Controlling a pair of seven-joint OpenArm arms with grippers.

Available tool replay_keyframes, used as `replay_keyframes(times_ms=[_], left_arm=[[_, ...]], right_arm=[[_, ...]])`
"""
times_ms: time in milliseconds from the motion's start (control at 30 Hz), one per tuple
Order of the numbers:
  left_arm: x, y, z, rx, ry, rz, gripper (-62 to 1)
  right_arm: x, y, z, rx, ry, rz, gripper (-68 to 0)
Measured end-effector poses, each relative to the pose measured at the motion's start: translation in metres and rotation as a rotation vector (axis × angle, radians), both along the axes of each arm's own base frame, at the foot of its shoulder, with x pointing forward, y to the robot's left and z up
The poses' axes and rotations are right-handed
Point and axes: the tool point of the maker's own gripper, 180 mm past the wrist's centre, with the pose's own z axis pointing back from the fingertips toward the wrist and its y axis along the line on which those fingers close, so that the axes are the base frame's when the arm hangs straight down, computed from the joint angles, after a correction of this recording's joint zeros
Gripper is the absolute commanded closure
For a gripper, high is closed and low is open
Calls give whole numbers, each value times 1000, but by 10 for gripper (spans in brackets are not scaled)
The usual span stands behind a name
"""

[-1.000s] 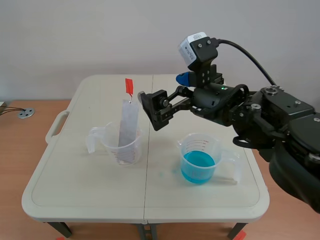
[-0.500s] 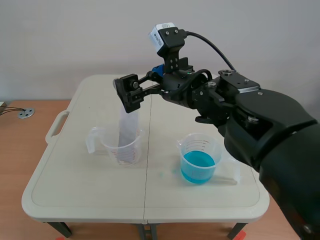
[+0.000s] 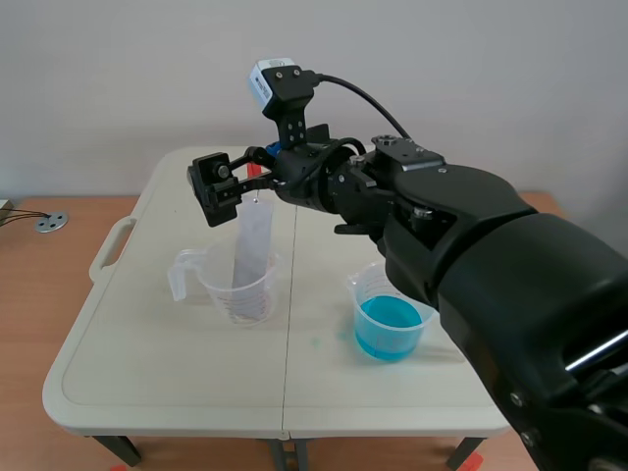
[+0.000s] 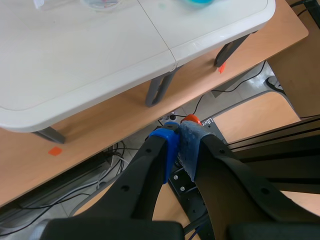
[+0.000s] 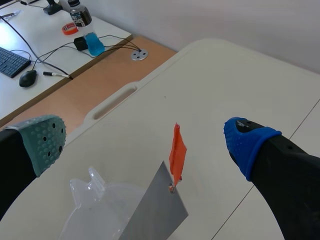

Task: Hold the metal plate by the orange handle, dip it into the blue solution, take it out and point at it, then put the plate back in the beaker on the left.
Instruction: 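Lift the metal plate out of the left beaker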

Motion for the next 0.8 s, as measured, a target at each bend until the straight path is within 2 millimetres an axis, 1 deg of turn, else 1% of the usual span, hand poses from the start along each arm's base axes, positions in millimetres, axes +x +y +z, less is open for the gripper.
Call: replay_keyframes(times_ms=[100,300,367,500,667,800], left_arm=[[0,0,0,0,0,0,-21],[0,0,0,0,0,0,-21],[0,0,0,0,0,0,-21],[0,0,0,0,0,0,-21],[-2,1,-3,11,18,-5,-21],[-4,1,-6,21,33,-8,-21]], right_arm=[[-2,3,-6,-1,17,1,-663],[-2,2,-5,0,15,1,-659],[-2,2,-5,0,15,1,-609],[-2,2,-6,0,15,1,-470],[-2,2,-6,0,16,1,-375],[-1,2,-5,6,11,-1,-267]])
